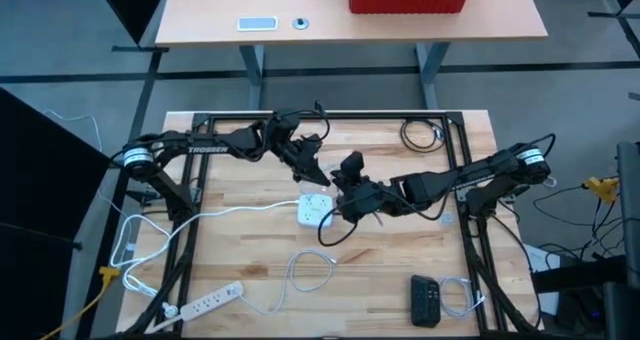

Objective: Insert USB
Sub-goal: Insert the blue USB cable into the top white outlet extension

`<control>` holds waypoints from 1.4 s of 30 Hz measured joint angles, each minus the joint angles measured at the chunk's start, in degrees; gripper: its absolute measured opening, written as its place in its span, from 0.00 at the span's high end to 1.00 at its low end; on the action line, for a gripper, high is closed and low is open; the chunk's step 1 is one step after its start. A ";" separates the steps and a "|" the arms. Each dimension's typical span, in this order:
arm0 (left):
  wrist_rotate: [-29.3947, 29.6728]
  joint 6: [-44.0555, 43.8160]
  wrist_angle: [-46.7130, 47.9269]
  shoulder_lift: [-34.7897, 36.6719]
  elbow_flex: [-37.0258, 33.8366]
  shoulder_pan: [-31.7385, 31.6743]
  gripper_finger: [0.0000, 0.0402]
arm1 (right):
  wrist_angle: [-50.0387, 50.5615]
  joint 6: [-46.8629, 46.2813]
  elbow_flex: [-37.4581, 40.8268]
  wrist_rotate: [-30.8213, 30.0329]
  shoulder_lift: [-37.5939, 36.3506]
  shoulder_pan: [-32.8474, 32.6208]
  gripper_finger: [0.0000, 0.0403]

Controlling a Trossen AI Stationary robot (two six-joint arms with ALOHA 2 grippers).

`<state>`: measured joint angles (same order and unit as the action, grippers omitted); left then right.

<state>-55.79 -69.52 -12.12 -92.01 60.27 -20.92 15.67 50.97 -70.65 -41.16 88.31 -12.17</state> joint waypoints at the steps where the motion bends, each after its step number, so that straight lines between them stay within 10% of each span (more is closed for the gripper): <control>1: 0.22 0.11 -0.04 0.00 0.00 -0.12 0.98 | -0.15 0.94 0.00 -0.02 0.00 -0.08 0.77; 17: 0.06 -0.07 -0.41 0.02 -0.07 -0.32 0.98 | -2.66 3.86 0.02 1.97 1.97 0.71 0.90; 29: 1.11 9.32 -0.32 0.04 -0.09 -0.32 0.87 | 3.97 -16.94 -2.84 4.51 2.13 1.54 1.00; 36: 3.51 17.52 0.07 0.04 -0.09 -0.32 0.73 | 18.21 -32.88 -8.91 15.42 2.04 2.47 1.00; 42: 7.23 33.24 0.14 0.64 -0.09 -0.05 0.63 | 28.79 -49.09 -12.22 38.25 1.97 7.19 1.00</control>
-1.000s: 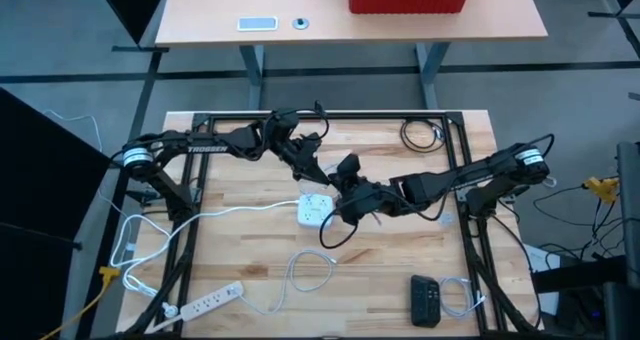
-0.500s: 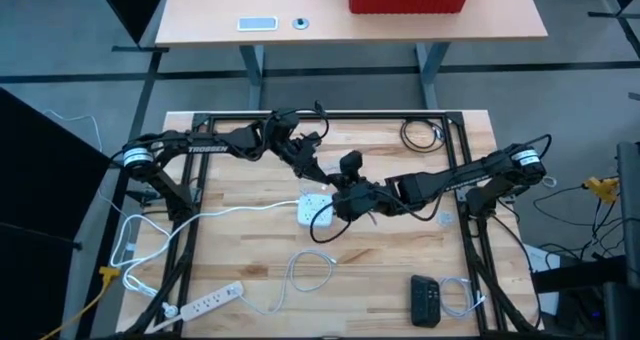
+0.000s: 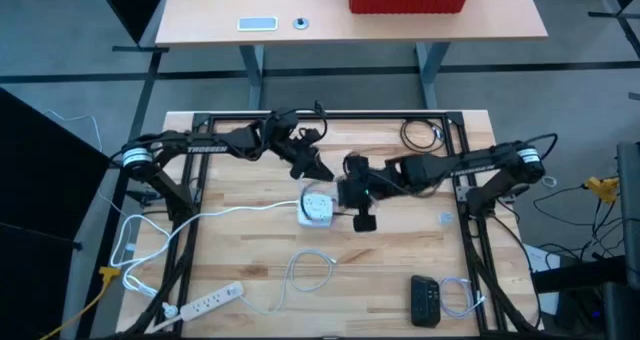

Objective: Insert USB
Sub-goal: Insert the blue USB cable into the top white outlet extension

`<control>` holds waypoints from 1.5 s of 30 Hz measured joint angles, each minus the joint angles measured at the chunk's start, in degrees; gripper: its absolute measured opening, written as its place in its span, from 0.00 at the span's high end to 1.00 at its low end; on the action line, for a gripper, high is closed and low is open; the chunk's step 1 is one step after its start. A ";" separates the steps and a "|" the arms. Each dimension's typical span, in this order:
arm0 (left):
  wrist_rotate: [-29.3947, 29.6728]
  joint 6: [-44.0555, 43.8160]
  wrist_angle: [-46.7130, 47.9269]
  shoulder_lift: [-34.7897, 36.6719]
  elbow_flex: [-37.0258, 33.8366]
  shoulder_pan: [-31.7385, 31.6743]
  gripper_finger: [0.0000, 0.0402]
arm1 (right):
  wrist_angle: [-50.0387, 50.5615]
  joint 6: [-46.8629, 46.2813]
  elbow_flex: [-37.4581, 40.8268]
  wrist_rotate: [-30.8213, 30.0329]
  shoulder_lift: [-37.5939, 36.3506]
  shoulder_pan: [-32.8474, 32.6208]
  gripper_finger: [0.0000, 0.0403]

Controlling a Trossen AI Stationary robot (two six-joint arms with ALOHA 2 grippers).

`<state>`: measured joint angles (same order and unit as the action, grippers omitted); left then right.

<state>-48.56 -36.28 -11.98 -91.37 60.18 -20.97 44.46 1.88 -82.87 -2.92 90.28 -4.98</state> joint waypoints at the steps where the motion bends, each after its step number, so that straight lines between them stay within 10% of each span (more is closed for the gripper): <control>1: 1.14 2.80 -0.01 0.32 0.00 0.36 0.62 | 1.25 -2.78 0.00 4.04 0.00 1.18 1.00; 9: 11.94 30.33 -0.05 3.75 0.05 7.91 0.65 | 3.04 -14.01 0.02 22.07 -0.11 7.81 1.00; 21: 29.11 54.25 6.60 8.07 0.11 11.33 0.69 | 3.22 -13.58 -0.39 25.55 -1.19 9.41 1.00; 45: 32.07 59.64 6.68 8.87 0.11 12.92 0.72 | -1.38 -12.89 -1.29 24.39 -0.61 14.28 1.00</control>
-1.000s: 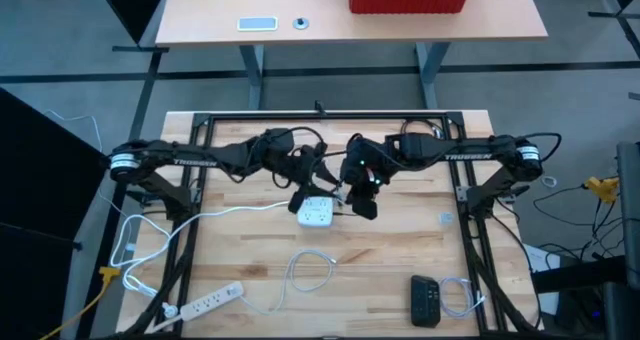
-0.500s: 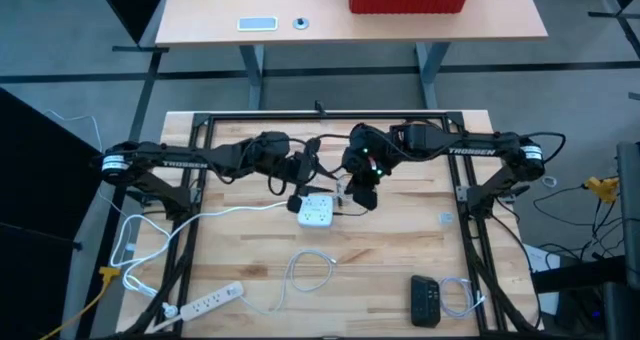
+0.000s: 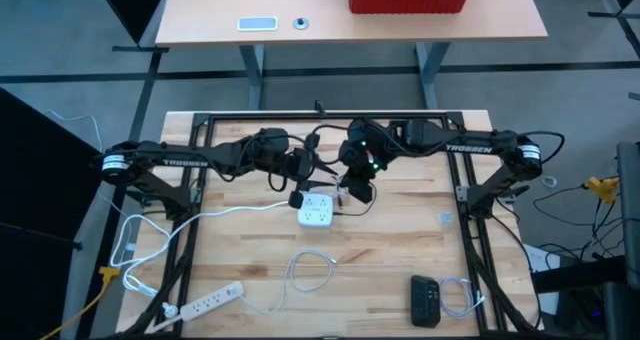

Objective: Insert USB
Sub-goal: Insert the blue USB cable into the top white outlet extension

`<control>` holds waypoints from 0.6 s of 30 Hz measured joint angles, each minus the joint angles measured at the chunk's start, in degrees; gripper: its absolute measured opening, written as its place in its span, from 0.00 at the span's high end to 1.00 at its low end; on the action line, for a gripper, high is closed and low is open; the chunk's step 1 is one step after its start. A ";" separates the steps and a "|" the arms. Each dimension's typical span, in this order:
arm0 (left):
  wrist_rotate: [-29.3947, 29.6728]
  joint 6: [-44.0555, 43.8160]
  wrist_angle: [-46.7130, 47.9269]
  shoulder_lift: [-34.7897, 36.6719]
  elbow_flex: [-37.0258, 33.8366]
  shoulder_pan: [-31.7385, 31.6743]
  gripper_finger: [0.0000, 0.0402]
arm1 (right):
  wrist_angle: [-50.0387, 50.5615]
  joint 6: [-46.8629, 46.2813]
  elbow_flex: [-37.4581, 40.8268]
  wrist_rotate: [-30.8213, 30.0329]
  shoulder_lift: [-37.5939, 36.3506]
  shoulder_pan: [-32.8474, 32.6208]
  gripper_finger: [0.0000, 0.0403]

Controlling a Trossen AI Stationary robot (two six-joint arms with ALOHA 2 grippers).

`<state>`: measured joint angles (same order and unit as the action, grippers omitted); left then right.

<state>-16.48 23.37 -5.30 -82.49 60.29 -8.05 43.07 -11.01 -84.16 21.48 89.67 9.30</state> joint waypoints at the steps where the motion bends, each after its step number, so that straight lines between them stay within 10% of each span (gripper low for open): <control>1: 0.19 -0.64 0.67 -0.01 0.00 0.00 0.72 | -0.20 0.14 0.00 0.06 0.01 -0.07 1.00; 12: 0.56 -4.41 2.84 -0.07 0.00 0.09 0.66 | -1.85 0.47 0.00 1.08 0.01 -0.60 1.00; 18: 0.54 -5.83 2.86 -0.07 0.00 0.15 0.80 | -1.85 0.47 0.00 1.02 0.04 -0.52 1.00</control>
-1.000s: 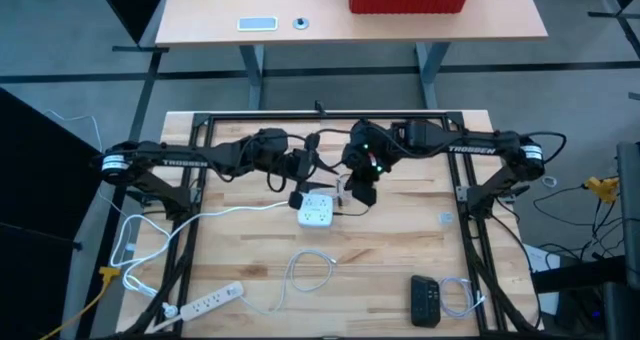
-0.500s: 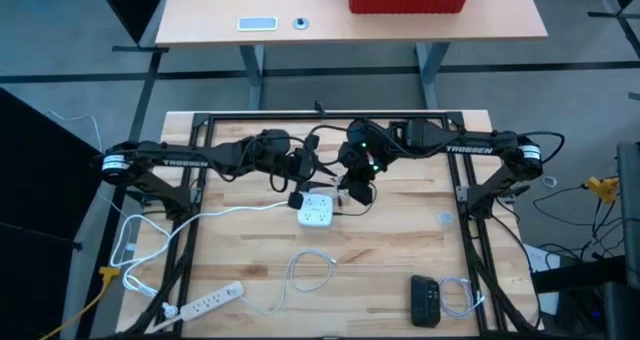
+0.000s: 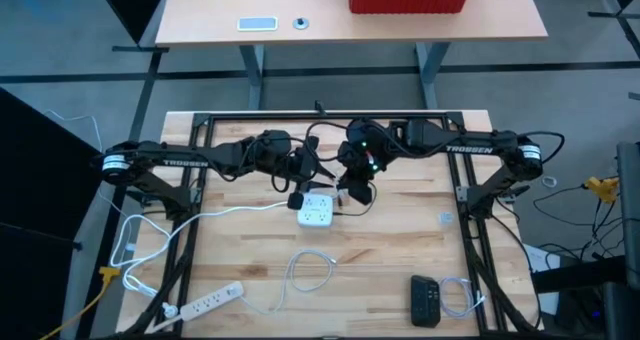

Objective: Insert USB
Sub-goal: Insert the blue USB cable into the top white outlet extension

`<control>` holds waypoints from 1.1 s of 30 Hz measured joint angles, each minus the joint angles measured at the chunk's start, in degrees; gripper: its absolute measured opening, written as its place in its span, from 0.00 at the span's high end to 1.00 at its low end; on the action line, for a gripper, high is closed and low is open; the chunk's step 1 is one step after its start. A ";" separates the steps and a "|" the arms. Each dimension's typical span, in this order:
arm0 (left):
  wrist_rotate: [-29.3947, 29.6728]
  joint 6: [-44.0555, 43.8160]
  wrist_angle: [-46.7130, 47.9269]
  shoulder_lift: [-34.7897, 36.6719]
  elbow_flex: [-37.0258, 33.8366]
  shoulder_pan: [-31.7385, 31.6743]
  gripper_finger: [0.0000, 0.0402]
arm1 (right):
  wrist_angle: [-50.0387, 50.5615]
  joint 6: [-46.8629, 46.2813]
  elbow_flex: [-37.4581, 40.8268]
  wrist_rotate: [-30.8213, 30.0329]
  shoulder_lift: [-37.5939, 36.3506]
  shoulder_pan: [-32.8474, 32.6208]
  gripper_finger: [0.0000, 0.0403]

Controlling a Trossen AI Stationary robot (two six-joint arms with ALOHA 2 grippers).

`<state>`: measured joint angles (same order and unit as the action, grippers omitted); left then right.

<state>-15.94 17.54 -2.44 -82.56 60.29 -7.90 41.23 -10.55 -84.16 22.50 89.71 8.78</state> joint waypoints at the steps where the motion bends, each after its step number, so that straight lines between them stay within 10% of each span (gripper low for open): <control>1: -0.01 -0.84 0.00 0.00 0.00 -0.01 0.85 | 0.00 0.00 0.00 0.00 0.00 -0.02 1.00; 5: -0.02 -5.99 -0.42 0.00 0.00 0.00 0.98 | 0.15 0.00 0.00 0.02 0.00 0.00 1.00; 33: 0.24 -7.58 -1.64 -0.02 -0.02 -0.02 0.91 | 0.24 1.44 0.00 -2.22 0.00 -0.02 1.00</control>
<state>-15.71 9.95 -4.07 -82.59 60.27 -7.92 41.47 -9.11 -84.16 20.28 89.71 8.75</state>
